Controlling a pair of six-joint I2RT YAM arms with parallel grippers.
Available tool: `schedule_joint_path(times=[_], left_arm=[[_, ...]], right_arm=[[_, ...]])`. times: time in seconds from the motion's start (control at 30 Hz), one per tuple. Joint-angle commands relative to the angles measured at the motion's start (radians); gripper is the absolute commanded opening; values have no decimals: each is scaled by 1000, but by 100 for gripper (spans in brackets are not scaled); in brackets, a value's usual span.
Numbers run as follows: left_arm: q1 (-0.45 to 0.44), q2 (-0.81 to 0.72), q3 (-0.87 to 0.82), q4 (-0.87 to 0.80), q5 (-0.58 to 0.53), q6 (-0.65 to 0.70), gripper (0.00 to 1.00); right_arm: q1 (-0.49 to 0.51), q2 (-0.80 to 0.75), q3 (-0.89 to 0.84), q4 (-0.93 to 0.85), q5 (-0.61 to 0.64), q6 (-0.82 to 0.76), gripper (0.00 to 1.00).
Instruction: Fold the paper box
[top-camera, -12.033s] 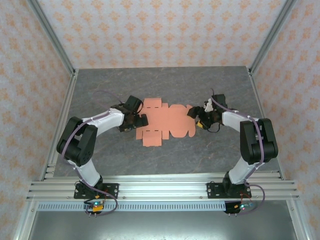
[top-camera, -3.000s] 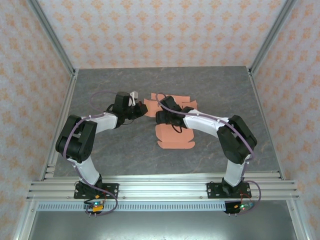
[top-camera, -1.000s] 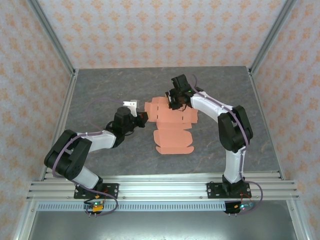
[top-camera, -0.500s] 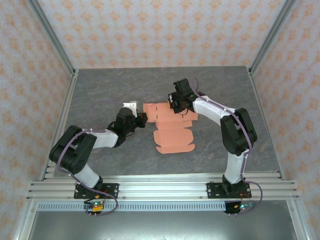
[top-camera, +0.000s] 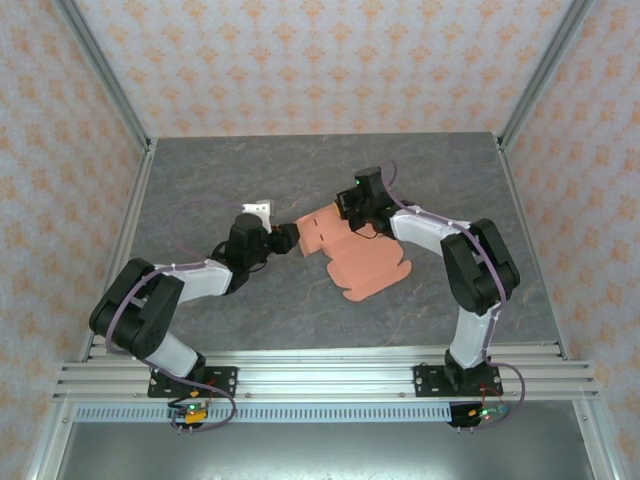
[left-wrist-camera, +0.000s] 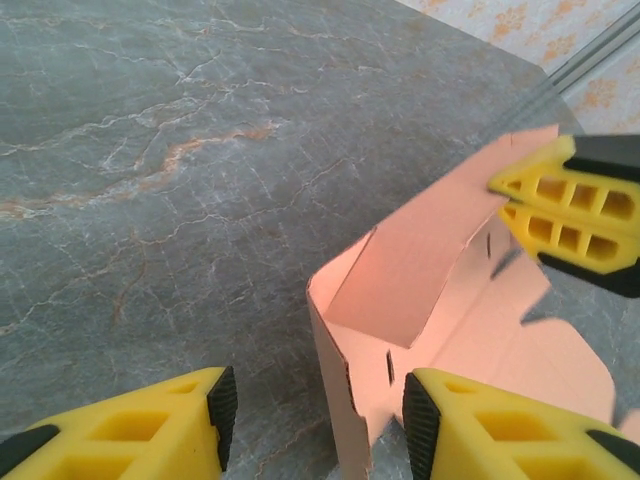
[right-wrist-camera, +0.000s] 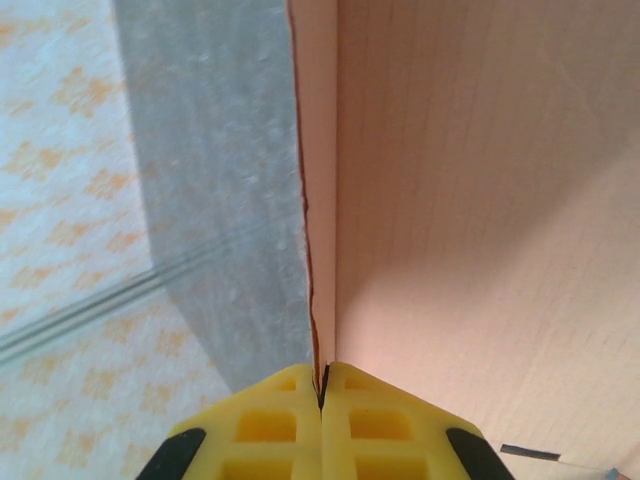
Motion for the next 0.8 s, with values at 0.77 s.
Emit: schedule_joint_path(times=[0.77], left_arm=[[39, 146, 263, -290, 226, 158, 56]], right_arm=[[-2, -65, -141, 305, -78, -73, 0]])
